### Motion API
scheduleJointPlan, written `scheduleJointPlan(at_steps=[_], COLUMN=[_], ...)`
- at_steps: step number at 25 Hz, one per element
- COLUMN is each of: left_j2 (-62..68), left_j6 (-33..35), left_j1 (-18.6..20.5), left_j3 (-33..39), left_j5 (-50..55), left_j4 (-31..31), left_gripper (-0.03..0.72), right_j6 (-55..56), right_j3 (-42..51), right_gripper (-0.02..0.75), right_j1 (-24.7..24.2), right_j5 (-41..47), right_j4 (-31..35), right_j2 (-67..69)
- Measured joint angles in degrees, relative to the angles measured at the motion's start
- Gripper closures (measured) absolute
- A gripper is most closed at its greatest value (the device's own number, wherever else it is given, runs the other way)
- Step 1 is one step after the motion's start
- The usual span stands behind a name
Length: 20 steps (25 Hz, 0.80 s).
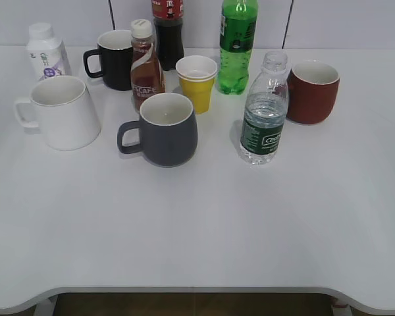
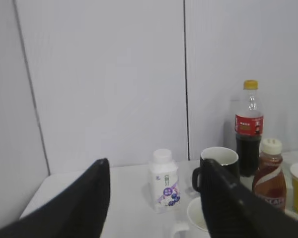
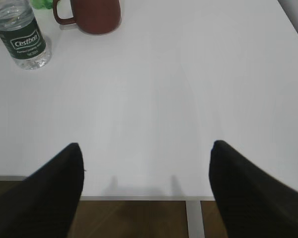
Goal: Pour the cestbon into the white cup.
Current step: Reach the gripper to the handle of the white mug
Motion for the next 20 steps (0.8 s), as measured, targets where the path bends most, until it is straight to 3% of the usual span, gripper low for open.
scheduleJointPlan(at_steps=[10, 16, 20], left_j2=[41.55, 62.51, 73.89], left_j6=[0.69, 0.87, 1.08], left_j1=[0.64, 7.37, 8.64], left_j3=[4.06, 7.19, 7.82], left_j5=[-34.33, -50.63, -65.35], left_j4=[1.14, 0.93, 1.58], left_gripper=[0.249, 0.249, 0.249], right_j6=[0.0, 0.0, 0.0], right_j3=[0.0, 0.0, 0.0], right_gripper=[0.148, 0.148, 0.148], right_j1=[0.0, 0.0, 0.0], right_j5=[-0.05, 0.01, 0.01], right_j4=[0.0, 0.0, 0.0], right_j2=[0.0, 0.0, 0.0])
